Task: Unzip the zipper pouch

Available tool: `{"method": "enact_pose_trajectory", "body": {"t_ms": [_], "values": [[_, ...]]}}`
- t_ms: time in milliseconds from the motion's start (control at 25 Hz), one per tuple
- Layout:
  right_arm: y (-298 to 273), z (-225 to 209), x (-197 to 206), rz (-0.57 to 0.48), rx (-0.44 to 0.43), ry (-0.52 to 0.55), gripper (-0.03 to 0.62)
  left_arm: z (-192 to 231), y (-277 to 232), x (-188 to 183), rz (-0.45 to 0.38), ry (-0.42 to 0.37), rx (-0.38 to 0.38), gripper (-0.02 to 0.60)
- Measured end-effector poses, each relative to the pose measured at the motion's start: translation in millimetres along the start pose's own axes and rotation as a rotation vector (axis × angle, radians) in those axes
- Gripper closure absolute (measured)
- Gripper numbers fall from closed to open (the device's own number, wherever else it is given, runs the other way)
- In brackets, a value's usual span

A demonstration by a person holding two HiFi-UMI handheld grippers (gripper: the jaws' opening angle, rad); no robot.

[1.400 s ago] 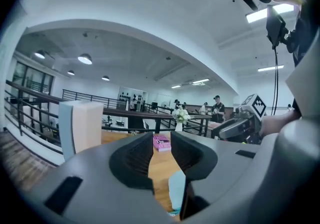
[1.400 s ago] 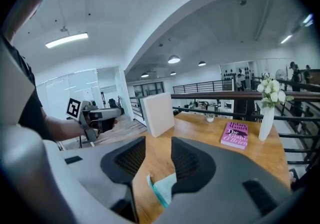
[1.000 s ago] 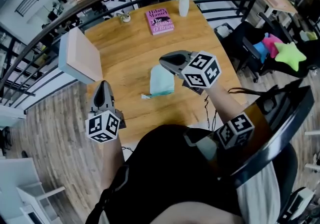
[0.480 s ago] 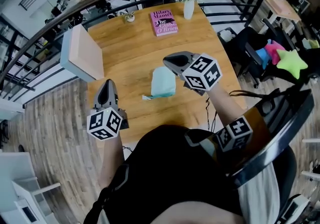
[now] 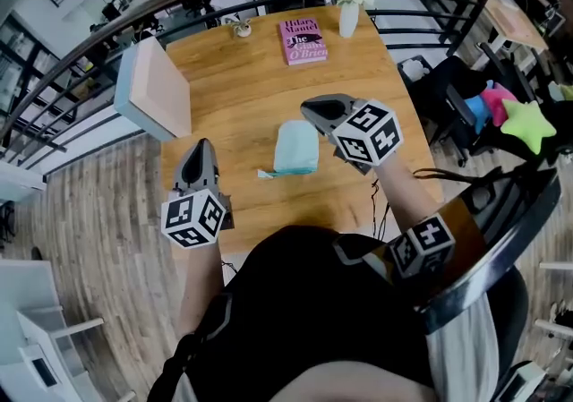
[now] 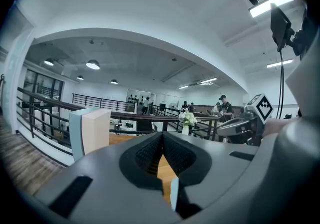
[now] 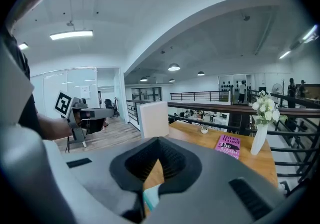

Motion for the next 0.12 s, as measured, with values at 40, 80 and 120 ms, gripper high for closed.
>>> {"method": "enact_pose_trajectory", "body": {"t_ms": [40, 80, 120], "values": [[0.3, 0.1, 1.2, 0.001, -0.003, -0.003, 0.585, -1.2, 0.4, 0.5, 0.0, -0.003, -0.003, 0.552], [0.8, 0.4, 2.6, 0.002, -0.006, -0.006, 0.586, -2.3, 0.8, 1.0, 0.0, -0.005, -0.005, 0.552], [1.3, 0.7, 4.2, 0.003, -0.008, -0.009, 0.585, -3.5, 1.1, 1.5, -0.001, -0.008, -0.007, 0.552]]}}
Point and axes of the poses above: the fingertips, and each gripper's own axes: y backward along the fingers, z to its left, x out of its underside, the point moved 4 cm from there along y, backward along the fingers, and after that the axes turned 8 degrees about z, right-handed, at the moved point
